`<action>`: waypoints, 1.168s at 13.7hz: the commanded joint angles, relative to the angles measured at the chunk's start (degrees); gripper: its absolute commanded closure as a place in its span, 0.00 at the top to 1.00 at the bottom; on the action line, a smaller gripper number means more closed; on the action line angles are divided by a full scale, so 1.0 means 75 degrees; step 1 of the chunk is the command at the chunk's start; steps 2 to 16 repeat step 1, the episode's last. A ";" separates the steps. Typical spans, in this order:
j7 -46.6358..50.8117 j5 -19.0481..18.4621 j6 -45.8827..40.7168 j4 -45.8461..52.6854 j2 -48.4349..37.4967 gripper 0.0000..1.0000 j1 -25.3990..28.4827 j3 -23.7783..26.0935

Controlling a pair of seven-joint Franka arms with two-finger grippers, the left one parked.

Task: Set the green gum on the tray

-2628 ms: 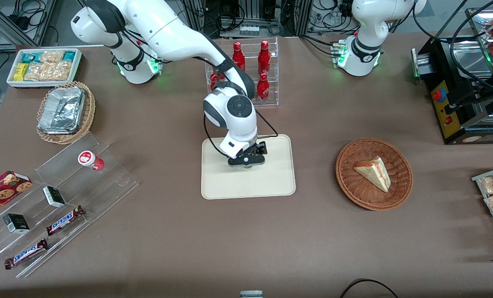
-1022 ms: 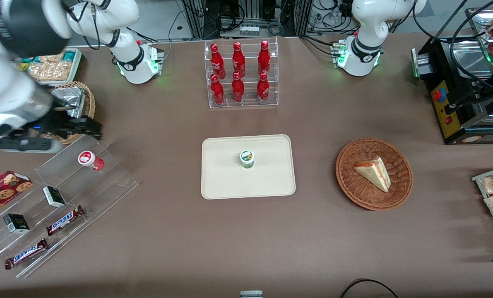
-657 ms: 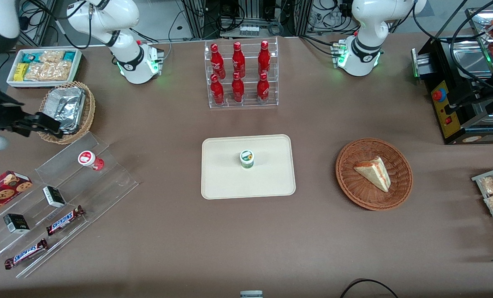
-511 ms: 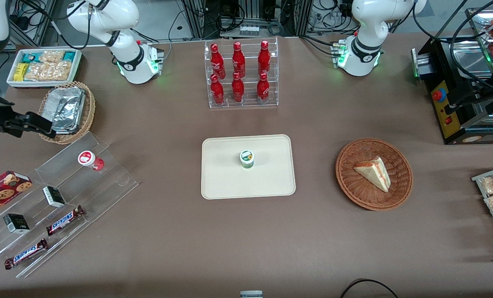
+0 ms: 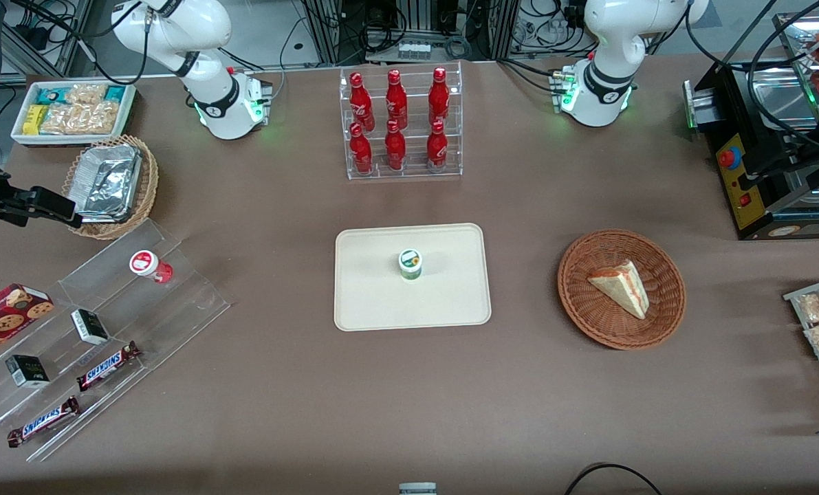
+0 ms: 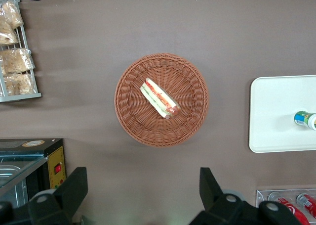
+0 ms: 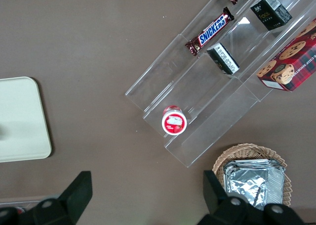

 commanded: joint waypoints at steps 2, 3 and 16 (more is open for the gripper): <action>-0.0086 0.0062 -0.0103 0.0012 -0.0066 1.00 -0.0114 0.0090; -0.0086 0.0062 -0.0103 0.0012 -0.0066 1.00 -0.0114 0.0090; -0.0086 0.0062 -0.0103 0.0012 -0.0066 1.00 -0.0114 0.0090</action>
